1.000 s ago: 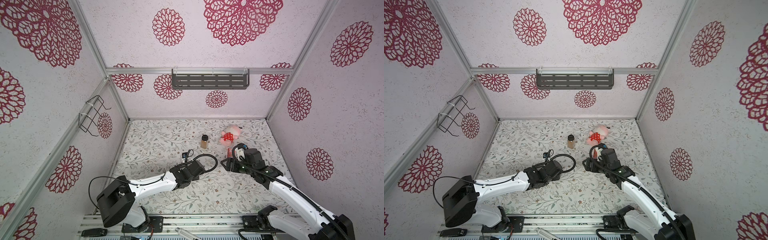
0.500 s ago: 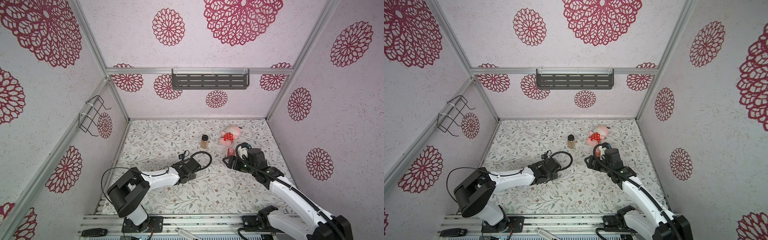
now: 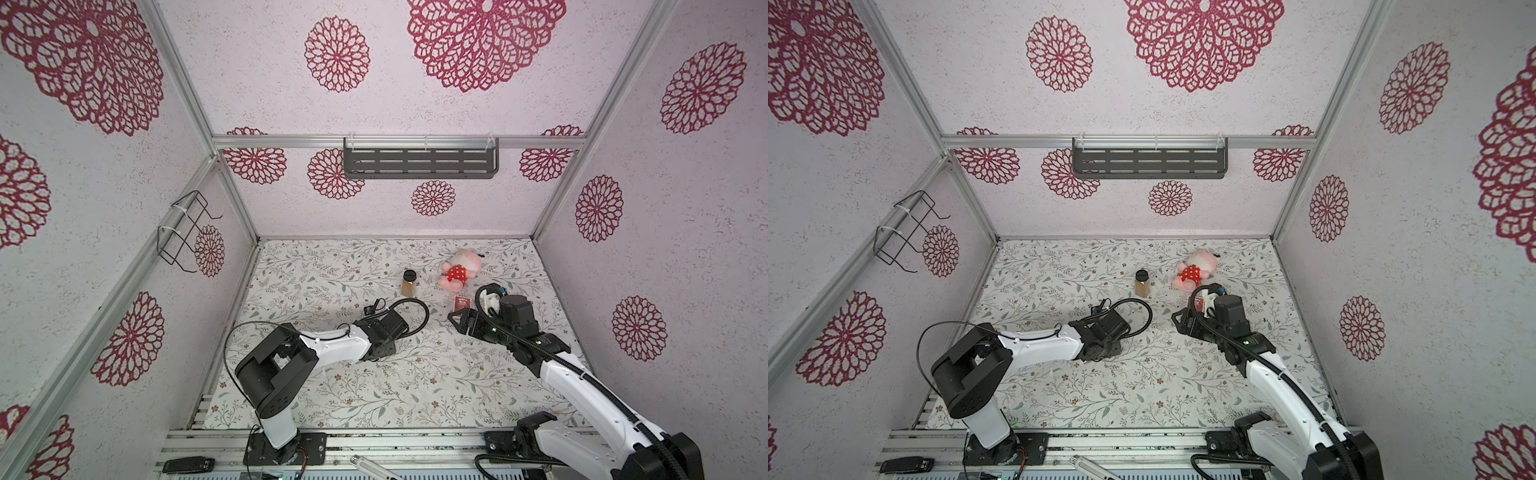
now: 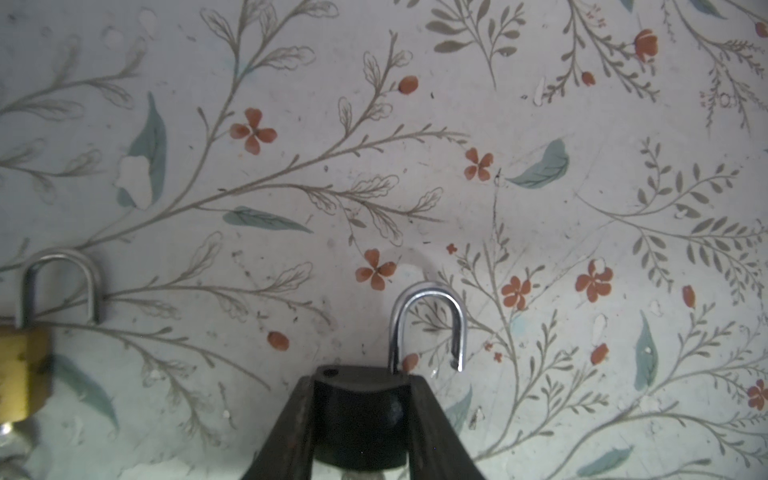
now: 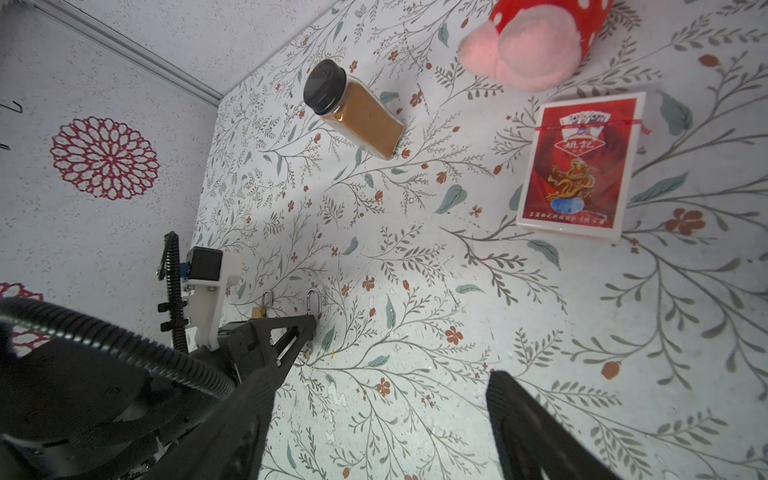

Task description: Unlock with the key

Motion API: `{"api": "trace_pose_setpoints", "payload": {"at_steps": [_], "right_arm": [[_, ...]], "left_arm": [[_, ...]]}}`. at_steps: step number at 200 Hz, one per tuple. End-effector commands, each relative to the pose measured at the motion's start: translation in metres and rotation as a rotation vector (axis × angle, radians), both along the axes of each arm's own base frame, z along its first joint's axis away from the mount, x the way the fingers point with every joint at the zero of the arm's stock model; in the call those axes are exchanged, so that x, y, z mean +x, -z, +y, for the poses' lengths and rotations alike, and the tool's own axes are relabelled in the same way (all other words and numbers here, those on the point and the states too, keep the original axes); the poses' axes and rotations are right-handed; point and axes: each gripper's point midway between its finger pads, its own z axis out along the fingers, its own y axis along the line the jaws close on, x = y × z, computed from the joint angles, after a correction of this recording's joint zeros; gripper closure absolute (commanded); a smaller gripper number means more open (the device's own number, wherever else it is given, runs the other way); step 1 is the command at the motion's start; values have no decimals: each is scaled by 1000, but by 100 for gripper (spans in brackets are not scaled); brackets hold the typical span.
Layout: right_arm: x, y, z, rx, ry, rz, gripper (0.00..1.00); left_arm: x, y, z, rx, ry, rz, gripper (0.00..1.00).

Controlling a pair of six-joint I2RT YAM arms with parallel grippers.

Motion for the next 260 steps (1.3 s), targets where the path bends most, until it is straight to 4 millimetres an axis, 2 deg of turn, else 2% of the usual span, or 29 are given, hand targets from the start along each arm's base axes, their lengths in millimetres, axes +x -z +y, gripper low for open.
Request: {"api": "trace_pose_setpoints", "payload": {"at_steps": [1,14,54,95,128,160,191,206,225,234,260], "right_arm": [[2,-5,0,30,5,-18,17],[2,-4,0,33,3,-15,17],[4,-5,-4,36,13,-16,17],[8,-9,-7,41,20,-29,17],[11,-16,-9,47,28,-50,17],[15,-31,-15,39,40,-95,17],[26,-48,-35,-14,112,-149,14],[34,-55,-54,-53,185,-174,11],[46,-62,-88,-132,317,-223,5],[50,-63,-107,-169,381,-237,2],[59,-51,-157,-281,551,-239,1]], "left_arm": [[-5,11,2,23,2,53,100],[-7,15,3,33,-1,70,100],[-5,12,1,33,-5,73,76],[1,-2,2,40,-14,51,62],[9,-22,7,22,-51,3,52],[21,-58,10,-16,-57,-60,44],[39,-117,21,-72,-68,-196,28],[47,-148,40,-82,-102,-276,19],[53,-181,74,-60,-144,-370,7],[55,-192,100,-26,-189,-399,0],[55,-212,188,99,-353,-450,3]]}}
